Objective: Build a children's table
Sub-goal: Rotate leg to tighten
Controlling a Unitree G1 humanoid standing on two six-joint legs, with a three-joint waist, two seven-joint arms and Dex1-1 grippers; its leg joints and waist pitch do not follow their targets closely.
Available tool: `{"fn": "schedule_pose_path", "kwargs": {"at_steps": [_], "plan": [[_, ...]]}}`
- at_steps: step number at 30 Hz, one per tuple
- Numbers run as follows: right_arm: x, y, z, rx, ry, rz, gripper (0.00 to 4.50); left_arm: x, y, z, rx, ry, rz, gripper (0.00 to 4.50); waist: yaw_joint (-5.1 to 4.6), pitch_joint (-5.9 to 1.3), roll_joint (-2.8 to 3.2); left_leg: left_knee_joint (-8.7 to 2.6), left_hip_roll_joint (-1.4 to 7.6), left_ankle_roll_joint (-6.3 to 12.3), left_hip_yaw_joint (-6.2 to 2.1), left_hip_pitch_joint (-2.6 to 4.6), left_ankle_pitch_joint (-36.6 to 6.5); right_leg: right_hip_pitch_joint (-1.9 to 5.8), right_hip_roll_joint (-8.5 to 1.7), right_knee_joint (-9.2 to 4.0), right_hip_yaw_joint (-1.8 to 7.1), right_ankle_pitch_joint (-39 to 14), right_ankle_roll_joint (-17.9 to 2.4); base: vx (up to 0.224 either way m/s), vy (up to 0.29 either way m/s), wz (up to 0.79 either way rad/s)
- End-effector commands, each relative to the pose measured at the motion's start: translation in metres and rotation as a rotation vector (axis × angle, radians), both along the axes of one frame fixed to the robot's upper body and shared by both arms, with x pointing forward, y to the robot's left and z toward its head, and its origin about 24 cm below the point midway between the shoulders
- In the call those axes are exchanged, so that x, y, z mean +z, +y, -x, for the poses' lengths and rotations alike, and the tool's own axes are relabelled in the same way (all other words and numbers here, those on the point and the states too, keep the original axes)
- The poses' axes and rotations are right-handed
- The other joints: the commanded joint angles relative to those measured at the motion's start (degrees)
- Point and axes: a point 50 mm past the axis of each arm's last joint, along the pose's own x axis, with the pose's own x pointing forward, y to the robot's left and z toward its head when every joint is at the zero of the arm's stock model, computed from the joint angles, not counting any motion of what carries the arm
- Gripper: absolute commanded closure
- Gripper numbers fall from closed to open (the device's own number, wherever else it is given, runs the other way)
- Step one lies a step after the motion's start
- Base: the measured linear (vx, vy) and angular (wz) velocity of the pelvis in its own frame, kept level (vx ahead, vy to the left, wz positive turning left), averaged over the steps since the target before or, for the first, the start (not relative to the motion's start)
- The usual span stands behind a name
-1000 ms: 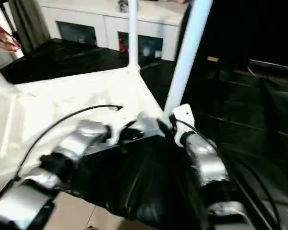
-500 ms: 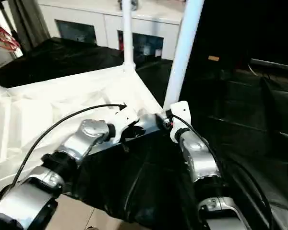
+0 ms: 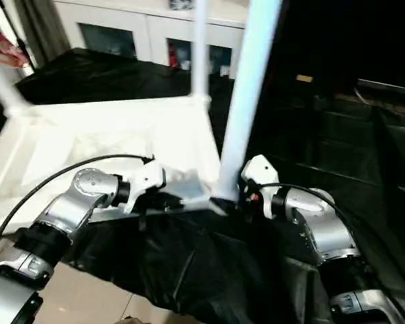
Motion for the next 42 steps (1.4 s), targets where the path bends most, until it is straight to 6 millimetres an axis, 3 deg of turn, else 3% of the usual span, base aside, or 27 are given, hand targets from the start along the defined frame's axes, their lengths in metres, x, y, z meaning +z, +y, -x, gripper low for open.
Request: {"fn": "schedule_pose_path", "kwargs": {"at_steps": [1,3,5,16,26,28,32,36,38,39,40,42], "plan": [[0.005,-0.001,0.001,0.053,0.000,0.010,0.65,0.000,0.002,0.007,-0.069,0.016,-0.004,4.50,0.47,-3.83,-0.50,-3.60,4.88,8.69,-1.29,0.59,-0.88,3.22,-4.61,-2.58,2.93,4.72,-19.62,0.000,0.000,0.00],[0.005,-0.001,0.002,0.066,0.001,0.016,0.65,0.000,0.003,0.008,-0.073,0.021,-0.008,4.50,0.63,-3.86,-0.50,-3.57,4.87,8.51,-1.28,0.56,-0.63,3.18,-4.54,-2.45,2.93,5.11,-19.54,0.000,0.000,0.00],[0.006,-0.001,0.002,0.085,0.001,0.024,0.98,0.000,0.005,0.008,-0.079,0.024,-0.015,4.50,0.68,-3.91,-0.79,-3.52,4.79,8.50,-1.29,0.53,-0.15,3.23,-4.53,-2.41,2.91,5.49,-19.42,0.000,0.000,0.00],[0.004,0.006,0.002,0.125,0.012,0.028,1.75,-0.001,0.012,0.010,-0.069,0.030,-0.029,4.50,0.73,-3.99,-0.90,-3.27,4.62,8.63,-1.32,0.39,0.71,3.26,-4.53,-2.26,2.86,4.40,-19.11,0.000,0.000,0.00],[-0.003,0.009,0.004,0.105,0.031,0.014,1.78,-0.003,0.011,0.005,0.009,0.022,-0.024,4.50,0.63,-3.95,-0.87,-3.28,4.54,7.28,-1.34,0.43,-0.61,3.19,-4.44,-2.31,2.97,3.30,-18.81,0.000,0.000,0.00],[-0.011,0.014,-0.007,-0.100,-0.003,-0.015,1.78,-0.003,0.001,-0.010,0.170,0.001,0.008,4.50,0.41,-3.78,-0.85,-3.37,4.39,6.48,-1.28,0.51,-1.38,2.97,-4.46,-2.67,3.04,1.60,-18.77,0.000,0.000,0.00],[-0.021,0.024,-0.018,-0.297,-0.002,-0.065,1.79,-0.004,-0.011,-0.021,0.277,-0.028,-0.011,4.50,0.11,-3.63,-0.94,-3.98,4.20,2.13,-1.50,0.72,-6.22,3.14,-4.59,-3.63,3.08,-6.81,-16.65,0.000,0.000,0.00],[-0.034,0.047,-0.027,-0.518,0.023,-0.095,1.80,-0.005,-0.035,-0.030,0.387,-0.060,-0.013,4.50,0.19,-3.64,-0.75,-4.13,4.18,1.27,-1.47,0.83,-6.25,2.92,-4.41,-3.70,3.20,-5.81,-15.52,0.000,0.000,0.00],[-0.037,0.059,-0.029,-0.568,0.019,-0.094,1.80,-0.005,-0.046,-0.030,0.396,-0.072,-0.009,4.50,0.24,-3.61,-0.43,-4.24,4.15,0.79,-1.55,0.85,-6.80,2.93,-4.50,-3.83,3.19,-6.42,-15.16,0.000,0.000,0.00],[-0.037,0.064,-0.030,-0.575,0.020,-0.104,1.80,-0.005,-0.052,-0.029,0.381,-0.078,-0.007,4.50,0.22,-3.60,-0.56,-4.27,4.08,0.84,-1.53,0.78,-7.32,3.02,-4.52,-3.93,3.22,-6.44,-14.93,0.000,0.000,0.00],[-0.034,0.074,-0.031,-0.557,0.017,-0.131,1.24,-0.005,-0.058,-0.027,0.358,-0.079,-0.001,4.50,0.27,-3.66,-0.50,-4.33,4.16,0.91,-1.61,0.71,-7.26,3.12,-4.55,-3.83,3.20,-5.90,-14.82,0.000,0.000,0.00],[-0.032,0.078,-0.031,-0.527,0.005,-0.133,1.10,-0.004,-0.061,-0.026,0.339,-0.077,0.004,4.50,0.27,-3.69,-0.50,-4.31,4.18,1.36,-1.60,0.66,-7.00,3.18,-4.50,-3.71,3.18,-4.39,-14.77,0.000,0.000,0.00]]}}
